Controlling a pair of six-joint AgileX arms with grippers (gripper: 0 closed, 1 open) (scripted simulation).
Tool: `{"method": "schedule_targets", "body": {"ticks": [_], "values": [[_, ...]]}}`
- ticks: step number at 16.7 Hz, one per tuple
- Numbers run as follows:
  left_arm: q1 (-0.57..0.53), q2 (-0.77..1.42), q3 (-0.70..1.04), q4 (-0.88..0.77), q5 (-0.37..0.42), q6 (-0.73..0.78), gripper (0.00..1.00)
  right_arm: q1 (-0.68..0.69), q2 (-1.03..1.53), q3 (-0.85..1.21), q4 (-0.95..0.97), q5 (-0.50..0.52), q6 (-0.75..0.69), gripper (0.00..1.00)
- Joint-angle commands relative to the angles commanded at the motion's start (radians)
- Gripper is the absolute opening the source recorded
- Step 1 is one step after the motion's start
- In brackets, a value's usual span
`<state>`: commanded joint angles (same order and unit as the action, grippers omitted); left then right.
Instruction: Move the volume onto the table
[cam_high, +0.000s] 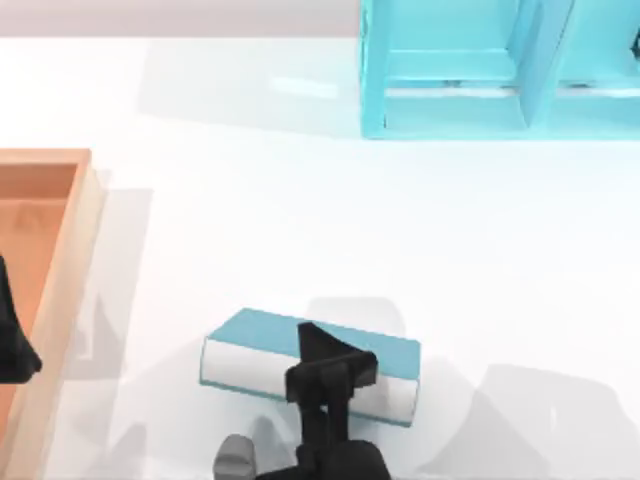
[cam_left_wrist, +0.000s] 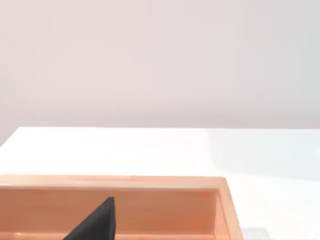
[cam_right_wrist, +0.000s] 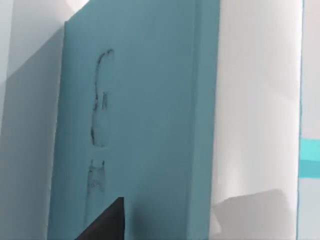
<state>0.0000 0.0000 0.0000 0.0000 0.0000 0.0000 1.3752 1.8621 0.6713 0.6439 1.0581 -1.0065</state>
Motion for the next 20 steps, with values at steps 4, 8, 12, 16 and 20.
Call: {"method": "schedule_targets", "body": {"ticks": [4,8,12,16,20], "values": [[0.0,0.0,0.0,0.0,0.0,0.0,1.0,0.0,0.0,0.0,0.0,0.0,0.0,1.0],[0.0,0.0,0.0,0.0,0.0,0.0,1.0,0.03,0.003,0.014,-0.03,0.013,0.035,1.0],[0.0,0.0,0.0,0.0,0.0,0.0,1.0,0.167,0.018,0.082,-0.215,0.064,0.226,1.0],[0.0,0.0,0.0,0.0,0.0,0.0,1.0,0.331,0.043,0.178,-0.558,0.127,0.538,1.0],[0.0,0.0,0.0,0.0,0.0,0.0,1.0,0.448,0.066,0.271,-0.957,0.185,0.853,1.0]]}}
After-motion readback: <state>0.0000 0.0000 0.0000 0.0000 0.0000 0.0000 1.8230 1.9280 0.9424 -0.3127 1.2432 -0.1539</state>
